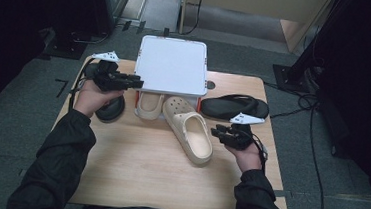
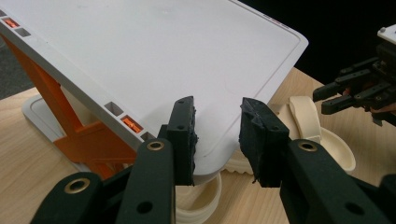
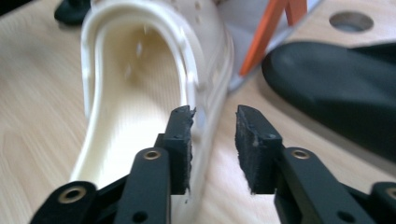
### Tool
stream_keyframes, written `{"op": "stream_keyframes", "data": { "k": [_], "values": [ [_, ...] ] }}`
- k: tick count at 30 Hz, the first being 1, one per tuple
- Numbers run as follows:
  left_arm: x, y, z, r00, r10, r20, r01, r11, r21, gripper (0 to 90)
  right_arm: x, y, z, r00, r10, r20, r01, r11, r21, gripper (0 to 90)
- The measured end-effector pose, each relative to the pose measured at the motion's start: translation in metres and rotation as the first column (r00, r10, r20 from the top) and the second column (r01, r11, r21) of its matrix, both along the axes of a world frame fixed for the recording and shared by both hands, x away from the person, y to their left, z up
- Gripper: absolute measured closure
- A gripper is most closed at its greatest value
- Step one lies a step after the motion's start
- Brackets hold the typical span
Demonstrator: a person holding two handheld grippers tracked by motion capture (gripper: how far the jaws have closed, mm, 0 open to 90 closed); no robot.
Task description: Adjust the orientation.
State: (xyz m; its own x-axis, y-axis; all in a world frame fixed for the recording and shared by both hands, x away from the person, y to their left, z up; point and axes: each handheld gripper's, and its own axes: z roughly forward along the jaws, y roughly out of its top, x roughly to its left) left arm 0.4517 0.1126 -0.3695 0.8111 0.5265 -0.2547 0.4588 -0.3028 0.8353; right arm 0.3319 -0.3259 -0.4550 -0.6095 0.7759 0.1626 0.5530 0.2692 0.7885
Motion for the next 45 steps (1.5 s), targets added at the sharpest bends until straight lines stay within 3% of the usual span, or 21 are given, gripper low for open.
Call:
{"op": "stream_keyframes", "data": {
  "k": [8, 15, 19, 25, 30, 35, 38, 45],
  "values": [
    [0.001, 0.0, 0.0, 1.0, -0.001, -0.001, 0.001, 1.0, -0.002, 65.9, -0.021, -0.018, -0.013, 0.9978, 0.055, -0.038, -0.058, 0.994, -0.088, 76.4],
    [0.001, 0.0, 0.0, 1.0, -0.002, 0.001, 0.002, 1.0, -0.003, 65.9, -0.026, -0.004, -0.025, 0.984, 0.147, -0.101, -0.164, 0.969, -0.186, 77.6],
    [0.001, 0.0, 0.0, 1.0, -0.002, 0.0, 0.002, 1.0, -0.004, 65.9, -0.026, -0.004, -0.024, 0.9833, 0.147, -0.106, -0.164, 0.973, -0.163, 78.0],
    [0.001, 0.0, 0.0, 1.0, -0.001, 0.002, 0.001, 1.0, -0.002, 65.9, -0.027, -0.001, -0.024, 0.9757, 0.169, -0.139, -0.188, 0.973, -0.133, 80.3],
    [0.001, -0.001, -0.001, 1.0, 0.0, 0.003, 0.0, 1.0, -0.002, 65.9, -0.03, 0.009, -0.025, 0.965, 0.218, -0.146, -0.237, 0.963, -0.129, 80.5],
    [0.001, -0.001, -0.001, 1.0, 0.0, 0.004, 0.0, 1.0, -0.003, 65.9, -0.032, 0.017, -0.025, 0.9587, 0.237, -0.157, -0.255, 0.961, -0.109, 80.4],
    [0.0, -0.001, -0.001, 1.0, 0.0, 0.005, 0.0, 1.0, 0.0, 65.9, -0.033, 0.026, -0.026, 0.9487, 0.271, -0.164, -0.289, 0.952, -0.098, 80.3],
    [0.001, -0.002, -0.001, 1.0, 0.0, 0.008, 0.0, 1.0, -0.001, 65.9, -0.037, 0.048, -0.027, 0.9441, 0.299, -0.14, -0.314, 0.943, -0.108, 80.3]
  ]
}}
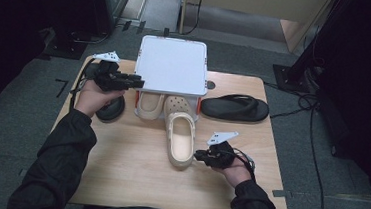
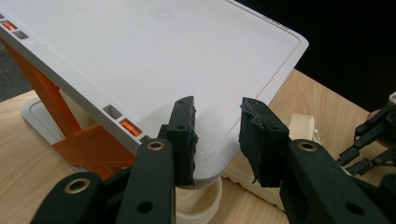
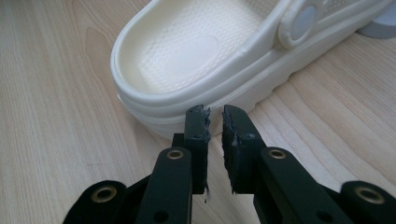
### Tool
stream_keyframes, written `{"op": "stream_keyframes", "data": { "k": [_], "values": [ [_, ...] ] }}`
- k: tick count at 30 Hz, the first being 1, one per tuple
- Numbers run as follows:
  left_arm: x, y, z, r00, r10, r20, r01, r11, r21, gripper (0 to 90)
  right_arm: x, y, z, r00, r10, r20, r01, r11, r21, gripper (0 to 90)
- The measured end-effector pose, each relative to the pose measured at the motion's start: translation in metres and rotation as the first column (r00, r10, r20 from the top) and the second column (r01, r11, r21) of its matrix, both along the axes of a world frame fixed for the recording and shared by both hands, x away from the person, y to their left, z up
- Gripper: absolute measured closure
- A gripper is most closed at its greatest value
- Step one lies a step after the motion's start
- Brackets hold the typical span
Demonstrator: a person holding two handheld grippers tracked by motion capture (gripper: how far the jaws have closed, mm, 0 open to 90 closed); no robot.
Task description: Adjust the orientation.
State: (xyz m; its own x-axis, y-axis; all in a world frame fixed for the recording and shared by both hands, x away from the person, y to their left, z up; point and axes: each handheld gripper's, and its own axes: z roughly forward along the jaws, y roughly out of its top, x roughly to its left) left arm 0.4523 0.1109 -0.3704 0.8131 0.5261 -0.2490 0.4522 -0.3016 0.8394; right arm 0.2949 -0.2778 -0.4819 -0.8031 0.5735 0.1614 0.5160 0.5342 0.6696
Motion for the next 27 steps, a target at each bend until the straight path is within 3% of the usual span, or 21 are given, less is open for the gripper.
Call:
{"op": "stream_keyframes", "data": {
  "k": [12, 18, 22, 27],
  "values": [
    [0.0, -0.001, 0.0, 1.0, -0.002, 0.004, 0.002, 1.0, 0.001, 66.0, 0.0, 0.015, -0.002, 0.9993, 0.036, -0.01, -0.036, 0.999, 0.02, 77.5],
    [0.0, -0.001, 0.0, 1.0, -0.003, 0.005, 0.003, 1.0, 0.002, 66.0, -0.004, 0.01, 0.012, 0.9992, 0.001, 0.04, -0.006, 0.995, 0.104, 80.7],
    [0.0, -0.001, 0.0, 1.0, -0.001, 0.006, 0.001, 1.0, 0.002, 66.0, -0.009, 0.019, 0.017, 0.9968, 0.027, 0.075, -0.036, 0.993, 0.111, 81.5],
    [0.0, -0.001, 0.0, 1.0, -0.002, 0.009, 0.002, 1.0, 0.005, 66.2, -0.017, 0.037, 0.015, 0.9874, 0.114, 0.11, -0.124, 0.988, 0.089, 81.5]
  ]
}}
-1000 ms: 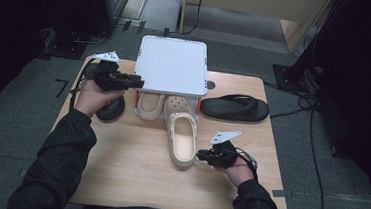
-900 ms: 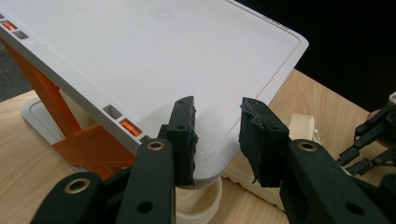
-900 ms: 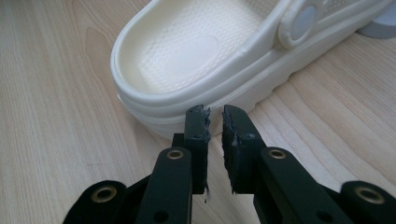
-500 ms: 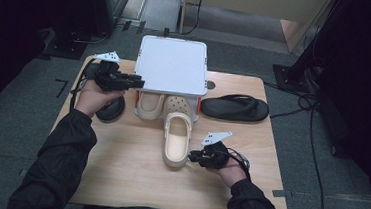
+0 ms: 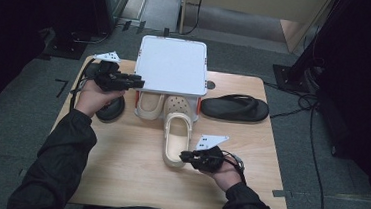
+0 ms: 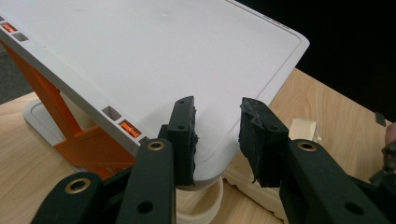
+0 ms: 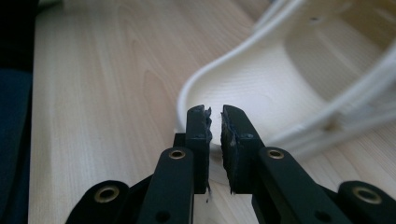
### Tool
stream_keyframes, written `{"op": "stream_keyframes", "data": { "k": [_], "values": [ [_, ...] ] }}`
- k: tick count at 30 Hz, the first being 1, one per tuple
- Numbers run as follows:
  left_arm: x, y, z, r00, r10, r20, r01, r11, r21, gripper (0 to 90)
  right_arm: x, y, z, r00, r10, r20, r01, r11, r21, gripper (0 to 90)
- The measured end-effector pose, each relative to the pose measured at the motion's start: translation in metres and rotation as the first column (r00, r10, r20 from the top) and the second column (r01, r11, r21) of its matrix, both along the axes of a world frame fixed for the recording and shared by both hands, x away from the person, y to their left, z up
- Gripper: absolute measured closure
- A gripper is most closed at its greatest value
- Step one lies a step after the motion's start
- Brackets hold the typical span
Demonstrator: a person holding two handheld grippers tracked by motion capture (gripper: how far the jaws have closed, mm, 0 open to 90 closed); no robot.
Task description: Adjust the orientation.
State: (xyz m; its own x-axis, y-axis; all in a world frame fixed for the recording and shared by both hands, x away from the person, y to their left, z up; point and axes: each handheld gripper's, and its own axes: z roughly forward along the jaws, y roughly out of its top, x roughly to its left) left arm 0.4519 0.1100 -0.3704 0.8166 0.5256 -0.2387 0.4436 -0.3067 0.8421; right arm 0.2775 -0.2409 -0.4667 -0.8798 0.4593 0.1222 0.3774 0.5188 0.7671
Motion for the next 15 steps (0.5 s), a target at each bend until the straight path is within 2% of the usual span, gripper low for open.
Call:
{"op": "stream_keyframes", "data": {
  "k": [4, 8, 9, 10, 15],
  "values": [
    [0.0, 0.0, 0.0, 1.0, 0.002, 0.005, -0.002, 1.0, 0.007, 66.4, -0.007, 0.011, -0.002, 0.9965, 0.078, 0.032, -0.077, 0.997, -0.021, 81.5],
    [-0.001, -0.001, 0.0, 1.0, 0.002, 0.007, -0.002, 1.0, 0.007, 66.4, -0.01, 0.017, -0.006, 0.9931, 0.114, 0.031, -0.112, 0.993, -0.043, 82.6],
    [-0.001, -0.001, 0.0, 1.0, 0.003, 0.006, -0.003, 1.0, 0.007, 66.4, -0.01, 0.017, -0.007, 0.9915, 0.126, 0.035, -0.124, 0.991, -0.057, 82.7],
    [-0.001, -0.001, 0.0, 1.0, 0.003, 0.006, -0.003, 1.0, 0.007, 66.4, -0.011, 0.019, -0.008, 0.9906, 0.136, 0.014, -0.135, 0.989, -0.062, 83.0],
    [-0.001, -0.001, 0.0, 1.0, 0.001, 0.009, -0.001, 1.0, 0.008, 66.6, -0.015, 0.027, -0.015, 0.9791, 0.203, 0.016, -0.2, 0.974, -0.109, 83.1]
  ]
}}
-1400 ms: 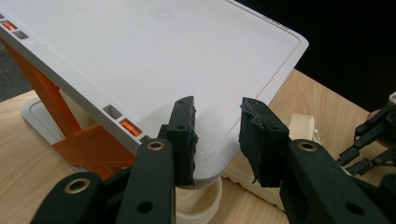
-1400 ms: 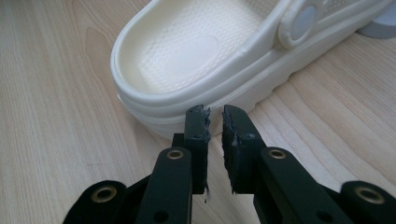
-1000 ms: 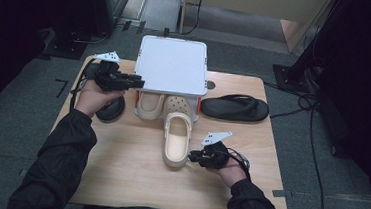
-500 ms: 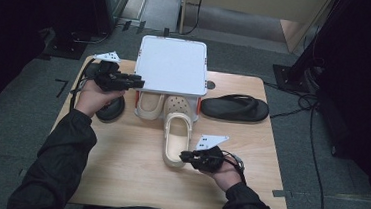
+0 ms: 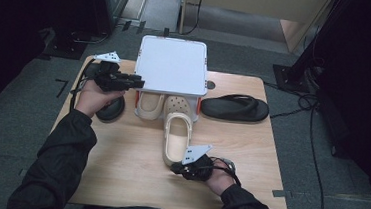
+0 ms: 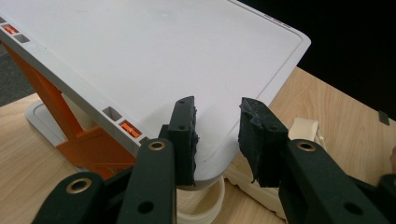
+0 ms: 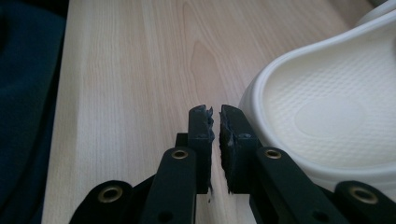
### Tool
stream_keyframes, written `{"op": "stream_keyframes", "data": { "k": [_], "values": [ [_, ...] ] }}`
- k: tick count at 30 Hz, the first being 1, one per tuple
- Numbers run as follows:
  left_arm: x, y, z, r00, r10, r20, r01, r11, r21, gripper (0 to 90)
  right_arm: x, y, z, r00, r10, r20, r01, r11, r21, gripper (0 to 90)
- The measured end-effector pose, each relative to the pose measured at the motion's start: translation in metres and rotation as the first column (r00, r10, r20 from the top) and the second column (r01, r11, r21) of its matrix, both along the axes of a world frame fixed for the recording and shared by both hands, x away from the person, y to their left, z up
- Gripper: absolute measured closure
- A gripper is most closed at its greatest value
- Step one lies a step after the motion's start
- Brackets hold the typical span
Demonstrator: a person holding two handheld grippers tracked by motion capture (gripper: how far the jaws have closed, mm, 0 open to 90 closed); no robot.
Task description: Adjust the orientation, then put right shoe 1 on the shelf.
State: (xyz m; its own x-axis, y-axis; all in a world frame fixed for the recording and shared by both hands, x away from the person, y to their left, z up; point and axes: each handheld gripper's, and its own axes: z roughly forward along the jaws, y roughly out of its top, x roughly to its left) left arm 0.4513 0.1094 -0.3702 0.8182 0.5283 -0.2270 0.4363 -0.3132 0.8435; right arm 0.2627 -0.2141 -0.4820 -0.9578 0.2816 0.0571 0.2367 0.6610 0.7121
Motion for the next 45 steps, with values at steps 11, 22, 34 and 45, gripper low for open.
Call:
{"op": "stream_keyframes", "data": {
  "k": [11, 22, 34, 45],
  "values": [
    [-0.001, -0.001, 0.0, 1.0, 0.008, 0.0, -0.008, 1.0, 0.003, 69.6, 0.005, 0.008, -0.01, 0.9996, -0.025, -0.016, 0.024, 0.999, -0.033, 87.2],
    [-0.001, -0.001, 0.0, 1.0, 0.009, 0.002, -0.009, 0.9999, 0.008, 70.8, 0.009, 0.018, -0.013, 0.9981, -0.061, 0.013, 0.061, 0.998, -0.02, 88.1],
    [-0.001, -0.002, 0.0, 1.0, 0.009, 0.003, -0.009, 0.9999, 0.008, 71.2, 0.014, 0.023, -0.013, 0.9964, -0.083, 0.016, 0.083, 0.997, -0.009, 87.8],
    [-0.001, -0.002, 0.0, 0.9999, 0.01, 0.003, -0.01, 0.9999, 0.006, 71.7, 0.024, 0.024, -0.009, 0.9889, -0.145, 0.035, 0.144, 0.989, 0.024, 87.6]
  ]
}}
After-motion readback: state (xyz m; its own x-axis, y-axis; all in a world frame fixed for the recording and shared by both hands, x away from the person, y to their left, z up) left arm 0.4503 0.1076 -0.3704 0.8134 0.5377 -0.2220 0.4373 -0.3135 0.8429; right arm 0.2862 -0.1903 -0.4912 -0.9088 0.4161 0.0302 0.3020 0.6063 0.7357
